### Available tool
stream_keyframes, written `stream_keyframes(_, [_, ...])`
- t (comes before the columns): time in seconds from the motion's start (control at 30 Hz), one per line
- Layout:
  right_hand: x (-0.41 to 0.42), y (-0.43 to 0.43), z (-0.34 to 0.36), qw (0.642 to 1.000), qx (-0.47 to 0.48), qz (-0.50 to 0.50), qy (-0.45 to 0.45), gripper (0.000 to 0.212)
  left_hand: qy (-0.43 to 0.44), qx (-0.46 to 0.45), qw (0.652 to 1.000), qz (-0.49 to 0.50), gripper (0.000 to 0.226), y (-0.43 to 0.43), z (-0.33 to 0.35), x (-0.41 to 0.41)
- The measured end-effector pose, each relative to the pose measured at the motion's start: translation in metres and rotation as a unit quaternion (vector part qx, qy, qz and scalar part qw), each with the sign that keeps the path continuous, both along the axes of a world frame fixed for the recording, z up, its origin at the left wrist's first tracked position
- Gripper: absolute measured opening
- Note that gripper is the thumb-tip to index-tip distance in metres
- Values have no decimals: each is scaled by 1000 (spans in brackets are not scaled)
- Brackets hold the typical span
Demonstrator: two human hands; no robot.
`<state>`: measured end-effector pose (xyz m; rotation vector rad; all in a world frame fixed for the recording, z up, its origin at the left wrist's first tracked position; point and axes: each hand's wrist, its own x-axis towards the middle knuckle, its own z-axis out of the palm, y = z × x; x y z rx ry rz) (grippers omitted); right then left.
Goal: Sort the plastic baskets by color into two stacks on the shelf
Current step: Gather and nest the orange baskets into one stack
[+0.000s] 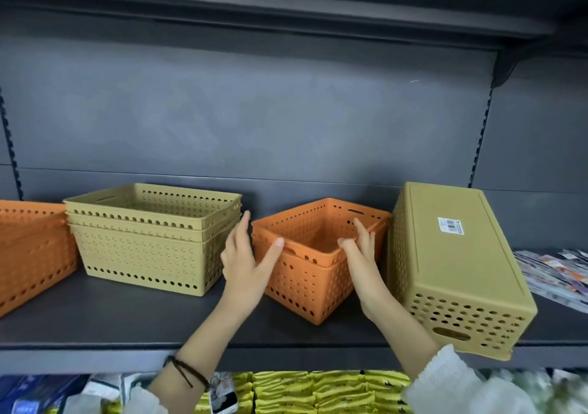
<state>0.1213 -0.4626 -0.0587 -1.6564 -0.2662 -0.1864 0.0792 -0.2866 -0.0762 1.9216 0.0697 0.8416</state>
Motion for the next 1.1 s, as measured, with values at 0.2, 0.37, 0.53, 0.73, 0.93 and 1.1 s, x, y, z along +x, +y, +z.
stream_keyframes(0.2, [-6,-3,-10,998,54,-14,1,76,87,-123,968,-199,94,12,1,-2])
stream_keyframes(0.37, [-10,0,-5,992,112,32,37,72,62,-153,967,-192,83,6,8,-9])
stream_keyframes(0.53, [-1,0,15,983,169,75,-1,61,1,-154,973,-173,67,7,38,-16])
stream_keyframes(0.73, [-20,18,62,959,231,117,-116,56,-81,-154,966,-194,62,20,77,-50])
stream_keyframes(0.93, [-60,70,103,938,262,167,-154,43,-122,-114,966,-200,67,70,116,-107])
stream_keyframes(1.1, [-91,151,120,930,268,215,-129,51,-132,-52,973,-184,55,157,128,-174])
